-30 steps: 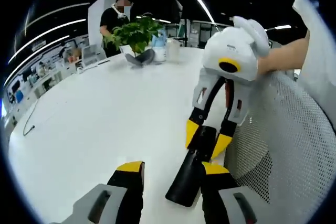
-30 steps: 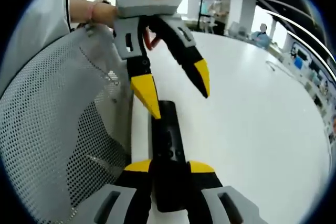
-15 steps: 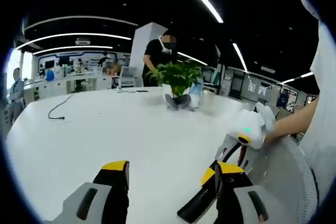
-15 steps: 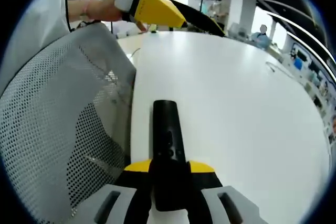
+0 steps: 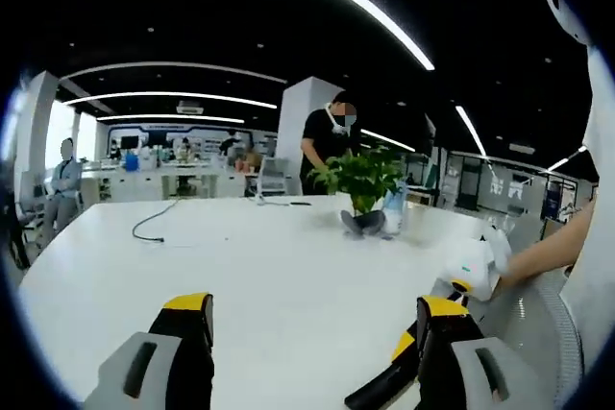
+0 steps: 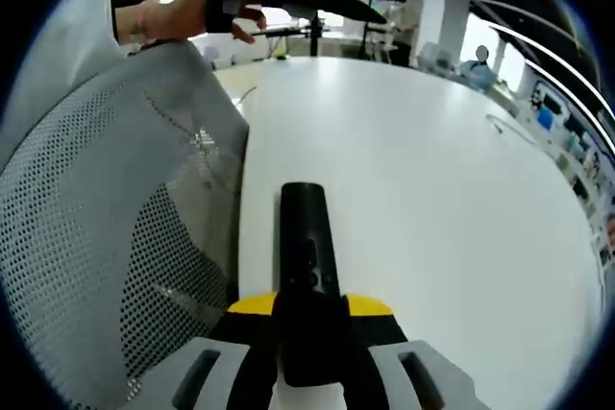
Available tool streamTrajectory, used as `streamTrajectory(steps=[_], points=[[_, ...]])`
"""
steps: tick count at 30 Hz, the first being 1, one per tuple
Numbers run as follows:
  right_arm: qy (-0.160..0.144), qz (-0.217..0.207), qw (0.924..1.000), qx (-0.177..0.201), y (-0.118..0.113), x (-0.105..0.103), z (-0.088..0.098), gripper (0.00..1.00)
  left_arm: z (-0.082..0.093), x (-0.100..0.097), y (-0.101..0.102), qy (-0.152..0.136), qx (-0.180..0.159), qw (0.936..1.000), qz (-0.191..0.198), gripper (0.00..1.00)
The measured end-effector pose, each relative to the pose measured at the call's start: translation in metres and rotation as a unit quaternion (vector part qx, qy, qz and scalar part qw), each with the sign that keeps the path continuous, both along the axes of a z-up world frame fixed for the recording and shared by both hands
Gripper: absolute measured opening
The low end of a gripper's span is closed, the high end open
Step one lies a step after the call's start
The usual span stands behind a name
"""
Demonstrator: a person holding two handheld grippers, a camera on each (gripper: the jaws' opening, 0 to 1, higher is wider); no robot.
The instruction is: Press the specified remote control buttons in sequence, fully releasing each button before pressing the next.
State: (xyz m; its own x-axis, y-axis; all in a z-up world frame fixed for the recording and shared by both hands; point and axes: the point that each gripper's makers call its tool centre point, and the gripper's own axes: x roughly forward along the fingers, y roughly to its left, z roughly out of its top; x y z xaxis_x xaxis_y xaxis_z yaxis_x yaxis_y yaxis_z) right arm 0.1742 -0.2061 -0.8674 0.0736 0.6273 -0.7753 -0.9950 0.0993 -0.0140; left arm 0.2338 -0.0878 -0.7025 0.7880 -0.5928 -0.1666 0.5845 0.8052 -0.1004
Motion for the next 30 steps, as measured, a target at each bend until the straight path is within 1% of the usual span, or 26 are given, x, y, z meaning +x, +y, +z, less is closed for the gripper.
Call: streamTrajectory(steps=[1, 2, 3, 4, 6, 8, 11, 15, 20, 28, 29, 30], points=[[0.0, 0.0, 1.0, 0.0, 0.0, 0.0, 0.0, 0.21, 0.001, 0.0, 0.001, -0.002, -0.001, 1.0, 0.002, 0.92], [0.0, 0.0, 1.0, 0.0, 0.0, 0.0, 0.0, 0.21, 0.006, 0.0, 0.007, -0.011, -0.009, 0.9998, 0.016, 0.91], [0.0, -0.001, 1.0, 0.0, 0.0, 0.0, 0.0, 0.21, 0.011, 0.001, 0.011, -0.022, -0.014, 0.9993, 0.026, 0.92], [0.0, -0.001, 1.0, 0.0, 0.0, 0.0, 0.0, 0.21, 0.017, 0.002, 0.015, -0.038, -0.014, 0.9984, 0.04, 0.93], [0.0, -0.001, 1.0, 0.001, 0.0, 0.0, 0.0, 0.21, 0.024, 0.004, 0.021, -0.059, -0.01, 0.9968, 0.054, 0.97], [0.0, -0.002, 1.0, 0.002, 0.0, 0.001, 0.0, 0.21, 0.028, 0.004, 0.022, -0.077, -0.004, 0.9951, 0.061, 1.0], [0.0, -0.005, 1.0, 0.007, 0.0, 0.001, 0.0, 0.21, 0.031, 0.001, 0.02, -0.092, 0.006, 0.994, 0.058, 1.0], [0.0, -0.009, 0.9999, 0.012, 0.001, 0.002, 0.0, 0.22, 0.034, 0.0, 0.017, -0.104, 0.015, 0.9931, 0.052, 1.0], [0.001, -0.014, 0.9998, 0.014, 0.001, 0.002, 0.0, 0.22, 0.043, -0.001, 0.021, -0.12, -0.004, 0.9911, 0.057, 1.0], [-0.001, -0.014, 0.9999, 0.007, 0.001, 0.002, 0.0, 0.21, 0.043, 0.002, 0.032, -0.113, -0.016, 0.9905, 0.077, 1.0], [-0.001, -0.013, 0.9999, 0.007, 0.001, 0.002, 0.0, 0.21, 0.043, 0.002, 0.033, -0.115, -0.016, 0.9901, 0.079, 1.0], [-0.001, -0.011, 0.9999, 0.005, 0.001, 0.002, 0.0, 0.21, 0.043, 0.003, 0.033, -0.117, -0.009, 0.9897, 0.082, 1.0]])
